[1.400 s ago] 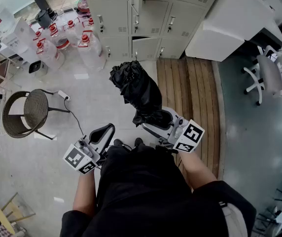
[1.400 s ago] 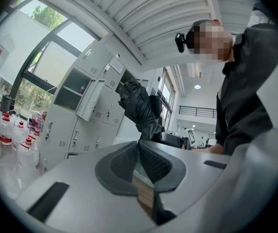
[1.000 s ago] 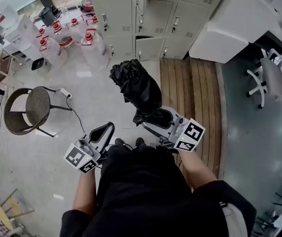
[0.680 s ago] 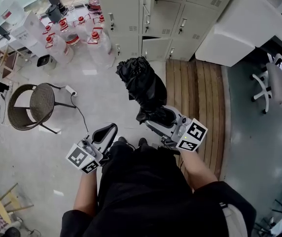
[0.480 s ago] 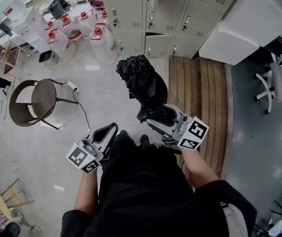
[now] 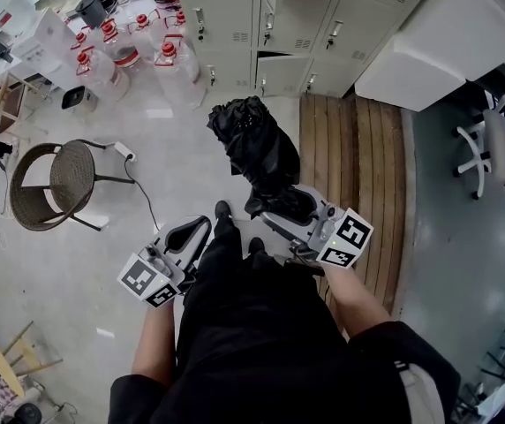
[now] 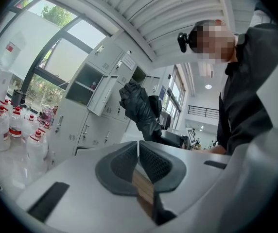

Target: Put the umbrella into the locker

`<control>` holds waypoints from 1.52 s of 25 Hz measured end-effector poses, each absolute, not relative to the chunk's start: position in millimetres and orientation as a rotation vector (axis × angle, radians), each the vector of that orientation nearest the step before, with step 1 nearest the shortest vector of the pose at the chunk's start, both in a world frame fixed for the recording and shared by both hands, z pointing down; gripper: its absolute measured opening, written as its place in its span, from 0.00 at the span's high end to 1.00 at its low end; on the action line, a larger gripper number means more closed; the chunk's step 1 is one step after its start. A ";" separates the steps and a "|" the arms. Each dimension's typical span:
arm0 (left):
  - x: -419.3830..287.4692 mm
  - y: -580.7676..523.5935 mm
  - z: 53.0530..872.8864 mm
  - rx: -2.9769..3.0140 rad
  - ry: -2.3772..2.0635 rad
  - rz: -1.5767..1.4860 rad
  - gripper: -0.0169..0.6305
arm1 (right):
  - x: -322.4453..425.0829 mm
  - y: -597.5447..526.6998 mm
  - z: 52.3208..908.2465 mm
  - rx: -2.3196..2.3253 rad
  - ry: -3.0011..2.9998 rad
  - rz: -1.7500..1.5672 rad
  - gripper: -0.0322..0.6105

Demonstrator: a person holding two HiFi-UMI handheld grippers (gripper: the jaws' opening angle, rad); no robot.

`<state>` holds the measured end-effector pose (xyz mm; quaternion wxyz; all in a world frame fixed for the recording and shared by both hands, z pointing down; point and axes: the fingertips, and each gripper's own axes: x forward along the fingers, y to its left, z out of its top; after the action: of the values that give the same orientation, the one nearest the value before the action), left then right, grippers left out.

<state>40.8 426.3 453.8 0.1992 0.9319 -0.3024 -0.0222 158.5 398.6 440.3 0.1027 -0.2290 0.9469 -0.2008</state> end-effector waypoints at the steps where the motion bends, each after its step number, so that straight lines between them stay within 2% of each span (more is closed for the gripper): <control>1: 40.9 420.7 452.3 2.611 -0.836 -0.069 0.94 | 157.8 393.9 440.1 -0.686 2.795 -0.597 0.57; 24: -65.4 220.5 411.6 2.697 -0.737 -0.247 0.94 | 67.3 202.7 378.9 -0.886 2.779 -0.461 0.57; 38: -83.8 140.0 438.9 2.639 -0.686 -0.308 0.94 | 59.1 129.8 389.6 -0.960 2.719 -0.574 0.57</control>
<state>-83.8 140.0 438.9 0.1977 0.9428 -0.2450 -0.1100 59.1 129.8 389.6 0.1006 -0.3249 0.9201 -0.1944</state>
